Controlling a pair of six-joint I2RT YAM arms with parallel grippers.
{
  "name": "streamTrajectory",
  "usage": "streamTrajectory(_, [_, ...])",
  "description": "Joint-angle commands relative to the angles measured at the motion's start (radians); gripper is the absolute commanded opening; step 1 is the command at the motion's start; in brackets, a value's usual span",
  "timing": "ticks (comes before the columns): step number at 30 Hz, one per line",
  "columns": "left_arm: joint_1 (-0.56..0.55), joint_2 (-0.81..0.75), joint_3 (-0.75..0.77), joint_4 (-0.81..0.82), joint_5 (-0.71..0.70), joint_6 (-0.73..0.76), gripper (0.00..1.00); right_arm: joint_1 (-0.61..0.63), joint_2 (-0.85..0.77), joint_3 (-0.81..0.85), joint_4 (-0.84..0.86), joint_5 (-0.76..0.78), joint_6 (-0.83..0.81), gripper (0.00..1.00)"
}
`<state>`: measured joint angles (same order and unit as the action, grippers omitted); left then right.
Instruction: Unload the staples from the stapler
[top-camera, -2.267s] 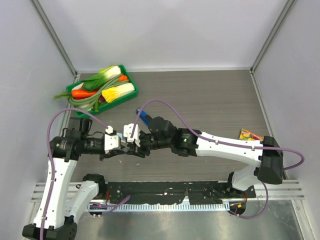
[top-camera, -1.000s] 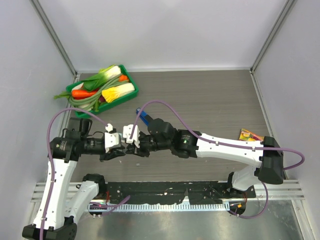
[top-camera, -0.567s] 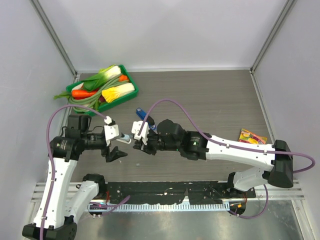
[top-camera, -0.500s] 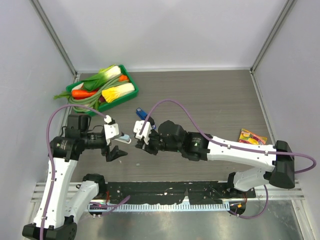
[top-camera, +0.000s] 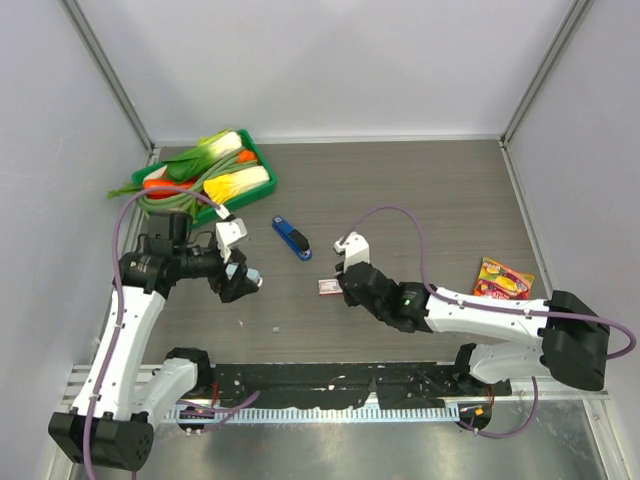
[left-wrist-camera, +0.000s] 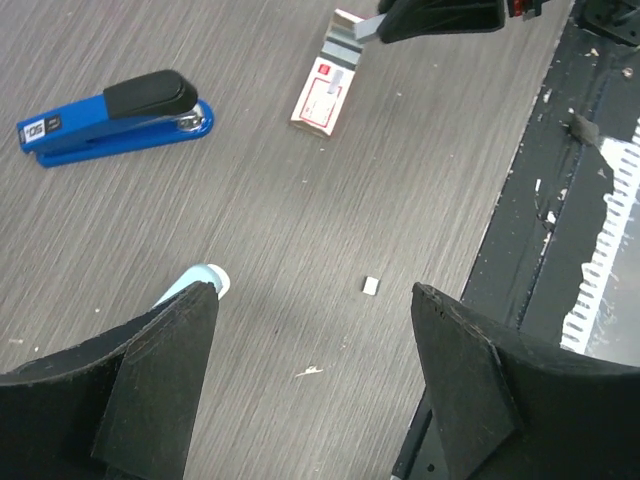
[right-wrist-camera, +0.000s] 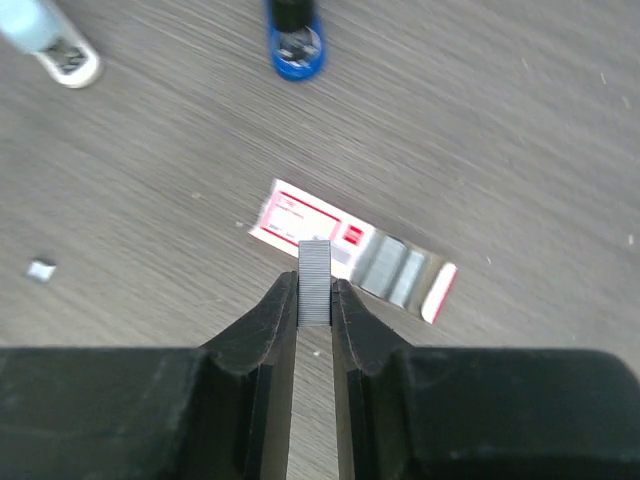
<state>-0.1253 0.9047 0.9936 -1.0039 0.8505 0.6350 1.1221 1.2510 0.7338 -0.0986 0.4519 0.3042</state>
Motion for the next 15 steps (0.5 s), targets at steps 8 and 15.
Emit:
streamTrajectory(8, [-0.004,0.046,-0.044,0.120,-0.103,-0.139,0.77,-0.073,-0.029,-0.162,0.174,0.154,0.268,0.01])
streamTrajectory(15, [-0.002,0.045,-0.053,0.131,-0.102,-0.152,0.77,-0.123,0.024,-0.174,0.230,0.099,0.260,0.01])
